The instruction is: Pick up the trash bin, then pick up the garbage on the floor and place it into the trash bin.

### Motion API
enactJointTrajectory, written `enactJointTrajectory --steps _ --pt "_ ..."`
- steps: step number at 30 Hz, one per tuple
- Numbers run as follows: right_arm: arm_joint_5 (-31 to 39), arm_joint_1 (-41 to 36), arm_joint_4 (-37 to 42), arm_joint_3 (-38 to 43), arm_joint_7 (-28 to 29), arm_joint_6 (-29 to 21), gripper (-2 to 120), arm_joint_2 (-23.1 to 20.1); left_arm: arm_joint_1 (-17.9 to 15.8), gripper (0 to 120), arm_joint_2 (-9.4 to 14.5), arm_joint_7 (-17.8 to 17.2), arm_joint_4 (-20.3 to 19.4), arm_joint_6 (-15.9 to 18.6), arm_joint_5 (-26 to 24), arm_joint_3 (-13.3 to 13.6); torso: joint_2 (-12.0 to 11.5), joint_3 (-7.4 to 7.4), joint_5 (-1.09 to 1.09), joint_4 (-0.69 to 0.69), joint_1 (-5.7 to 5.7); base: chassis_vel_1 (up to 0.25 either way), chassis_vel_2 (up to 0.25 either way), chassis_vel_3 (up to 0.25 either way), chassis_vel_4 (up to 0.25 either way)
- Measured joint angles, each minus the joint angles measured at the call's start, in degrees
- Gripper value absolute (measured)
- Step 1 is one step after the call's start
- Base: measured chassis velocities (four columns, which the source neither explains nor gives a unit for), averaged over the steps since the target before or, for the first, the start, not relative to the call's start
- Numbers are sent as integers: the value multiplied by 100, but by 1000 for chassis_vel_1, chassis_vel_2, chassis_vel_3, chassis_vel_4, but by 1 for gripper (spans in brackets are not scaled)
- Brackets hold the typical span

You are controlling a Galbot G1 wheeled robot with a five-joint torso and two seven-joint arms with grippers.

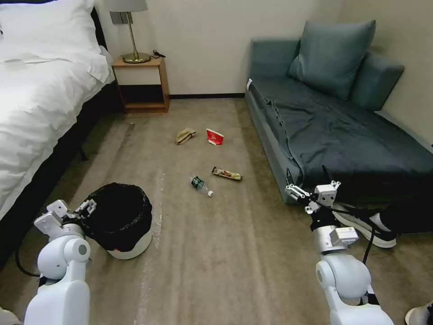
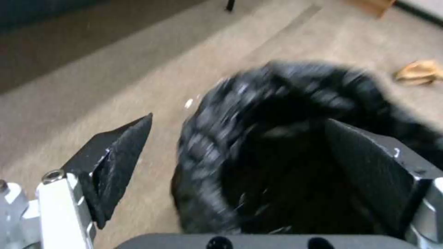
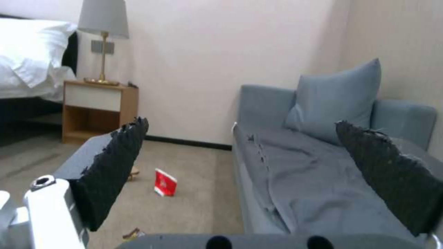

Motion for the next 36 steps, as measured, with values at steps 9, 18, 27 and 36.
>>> enactJointTrajectory --steps 9,18,27,36 --pt "-10 -150 28 180 -263 129 100 -1 -133 100 16 60 566 -160 -125 -63 0 0 1 1 0 0 0 0 0" --pt "-105 -257 56 147 -439 281 100 43 -314 90 -20 64 840 -151 -513 42 0 -1 4 1 0 0 0 0 0" --pt "-127 -341 44 159 -680 506 100 84 -384 57 -12 137 1079 -219 -606 50 1 -3 9 2 0 0 0 0 0" --pt "-98 -210 -218 165 -702 850 100 113 -299 24 21 213 1112 -234 -598 41 2 -2 5 2 -1 0 0 0 0"
